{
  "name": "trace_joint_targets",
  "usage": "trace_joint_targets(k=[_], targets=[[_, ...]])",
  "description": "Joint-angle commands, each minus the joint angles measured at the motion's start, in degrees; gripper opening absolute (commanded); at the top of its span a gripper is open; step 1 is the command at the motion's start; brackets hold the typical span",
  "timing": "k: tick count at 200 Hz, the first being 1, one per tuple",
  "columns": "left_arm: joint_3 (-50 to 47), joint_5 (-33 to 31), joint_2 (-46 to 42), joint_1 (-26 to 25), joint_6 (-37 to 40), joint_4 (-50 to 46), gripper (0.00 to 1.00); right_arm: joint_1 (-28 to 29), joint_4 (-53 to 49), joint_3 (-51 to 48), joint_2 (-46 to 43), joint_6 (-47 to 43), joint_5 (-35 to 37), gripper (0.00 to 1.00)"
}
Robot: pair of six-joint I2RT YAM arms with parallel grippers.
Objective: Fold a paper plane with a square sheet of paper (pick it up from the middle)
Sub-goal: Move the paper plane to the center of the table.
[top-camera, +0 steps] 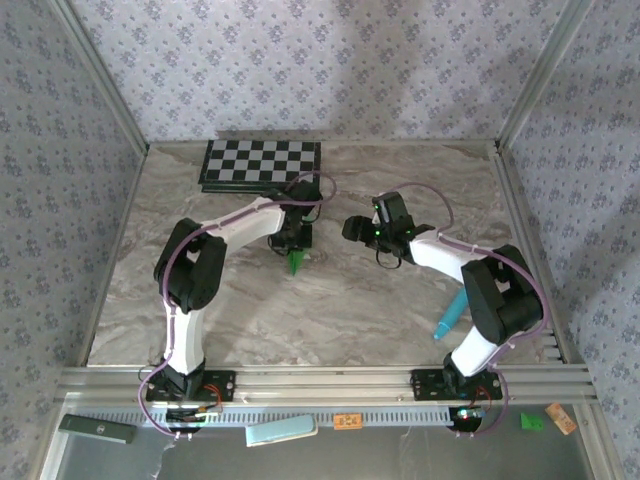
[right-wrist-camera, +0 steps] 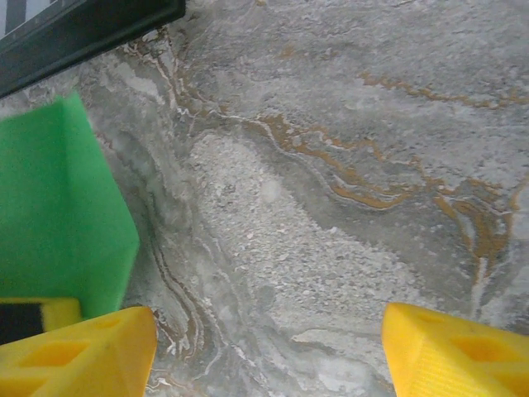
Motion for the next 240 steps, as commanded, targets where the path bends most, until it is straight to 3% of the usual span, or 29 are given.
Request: trace_joint_targets(k=[1,58,172,240], targets=[[4.5,-1.3,3.6,0.5,-0.9,0.5,0.05,-1.0,0.6,-1.0,-1.6,-1.4,1.3,0.76],[12.6,-1.2,9.8,0.9,-1.4,-1.6,0.05,-3.8,-0.7,-1.4,-3.8,-7.2,3.8,0.94],[20.5,-2.5,16.6,2.8,-0.8,-5.2,0.14,-6.9,-0.6,-3.1,-5.0,-9.1,1.4,0.96],[21.3,-3.1,17.9,2.9,-0.4,-5.7,0.30,-7.1,-0.4,-3.3,-4.5,-8.4,0.2,0.96]])
